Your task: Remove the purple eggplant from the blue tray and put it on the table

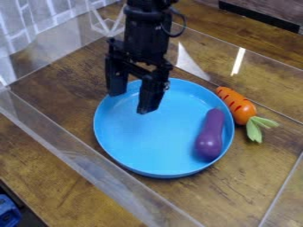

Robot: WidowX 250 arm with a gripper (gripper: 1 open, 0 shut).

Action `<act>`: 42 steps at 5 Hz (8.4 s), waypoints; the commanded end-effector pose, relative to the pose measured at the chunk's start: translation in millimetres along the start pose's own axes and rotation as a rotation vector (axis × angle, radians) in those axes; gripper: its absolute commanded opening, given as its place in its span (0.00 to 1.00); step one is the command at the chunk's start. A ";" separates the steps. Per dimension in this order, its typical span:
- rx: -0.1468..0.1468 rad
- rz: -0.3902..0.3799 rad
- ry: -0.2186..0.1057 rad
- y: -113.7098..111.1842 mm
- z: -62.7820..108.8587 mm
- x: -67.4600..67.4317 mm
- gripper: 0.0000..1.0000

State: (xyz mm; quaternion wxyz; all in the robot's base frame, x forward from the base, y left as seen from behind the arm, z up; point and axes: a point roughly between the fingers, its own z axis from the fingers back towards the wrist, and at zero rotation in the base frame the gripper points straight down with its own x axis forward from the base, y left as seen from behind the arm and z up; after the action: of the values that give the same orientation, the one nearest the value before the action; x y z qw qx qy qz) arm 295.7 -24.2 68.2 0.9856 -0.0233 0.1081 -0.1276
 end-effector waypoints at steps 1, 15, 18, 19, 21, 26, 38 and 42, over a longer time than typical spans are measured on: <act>0.023 -0.074 -0.069 -12.6 7.8 15.2 1.00; 0.014 0.037 -0.162 -75.4 12.0 65.4 0.00; 0.052 -0.111 -0.145 -80.3 40.7 57.0 0.00; 0.055 -0.124 -0.140 -85.0 47.1 53.2 0.00; 0.065 -0.129 -0.133 -81.3 29.6 34.4 0.00; 0.082 -0.136 -0.102 -93.0 11.1 12.1 0.00; -0.027 -0.112 -0.222 -144.4 -23.2 63.3 0.00; -0.048 -0.055 -0.323 -136.5 -37.0 75.4 1.00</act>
State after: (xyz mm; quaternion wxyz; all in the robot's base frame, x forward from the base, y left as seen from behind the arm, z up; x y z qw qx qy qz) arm 321.2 -178.2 21.9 0.9856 -0.0670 -0.0387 -0.1504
